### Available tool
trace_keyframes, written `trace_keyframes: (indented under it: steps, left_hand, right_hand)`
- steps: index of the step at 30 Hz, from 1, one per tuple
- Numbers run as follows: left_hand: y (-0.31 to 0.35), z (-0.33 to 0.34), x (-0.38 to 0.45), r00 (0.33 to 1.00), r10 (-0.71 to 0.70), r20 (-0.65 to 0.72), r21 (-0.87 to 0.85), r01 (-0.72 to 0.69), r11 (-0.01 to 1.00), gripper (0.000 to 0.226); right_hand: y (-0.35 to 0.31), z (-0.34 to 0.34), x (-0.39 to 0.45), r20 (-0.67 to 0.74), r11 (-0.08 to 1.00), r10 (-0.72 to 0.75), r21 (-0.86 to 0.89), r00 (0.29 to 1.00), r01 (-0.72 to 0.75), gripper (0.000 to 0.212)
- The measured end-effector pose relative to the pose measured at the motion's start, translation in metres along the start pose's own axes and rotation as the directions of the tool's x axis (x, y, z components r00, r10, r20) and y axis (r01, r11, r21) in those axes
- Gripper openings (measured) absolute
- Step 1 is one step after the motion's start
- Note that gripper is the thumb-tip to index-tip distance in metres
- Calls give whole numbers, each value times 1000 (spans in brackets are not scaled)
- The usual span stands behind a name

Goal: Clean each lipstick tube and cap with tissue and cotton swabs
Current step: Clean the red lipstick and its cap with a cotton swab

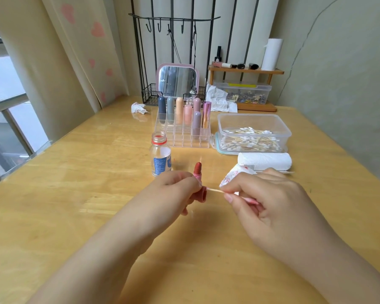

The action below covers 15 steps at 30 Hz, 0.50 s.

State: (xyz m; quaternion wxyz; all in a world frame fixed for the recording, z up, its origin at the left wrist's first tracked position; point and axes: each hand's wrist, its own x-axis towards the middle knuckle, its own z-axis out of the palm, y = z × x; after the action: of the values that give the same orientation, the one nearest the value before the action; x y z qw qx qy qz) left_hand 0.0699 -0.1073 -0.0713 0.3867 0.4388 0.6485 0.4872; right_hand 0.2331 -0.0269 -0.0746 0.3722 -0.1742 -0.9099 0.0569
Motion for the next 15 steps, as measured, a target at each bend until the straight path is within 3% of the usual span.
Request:
trace_keyframes:
  steps: [5, 11, 15]
  left_hand:
    - [-1, -1, 2, 999, 9, -38, -35, -10, 999, 24]
    - [0, 1, 0, 1000, -9, -3, -47, 9, 999, 28]
    - [3, 0, 1, 999, 17, -32, -173, -22, 985, 43]
  right_hand:
    - [-3, 4, -3, 102, 992, 19, 121, 995, -31, 10]
    - [-2, 4, -1, -12, 998, 35, 53, 999, -34, 16]
    - [-5, 7, -3, 35, 989, 55, 135, 998, -60, 14]
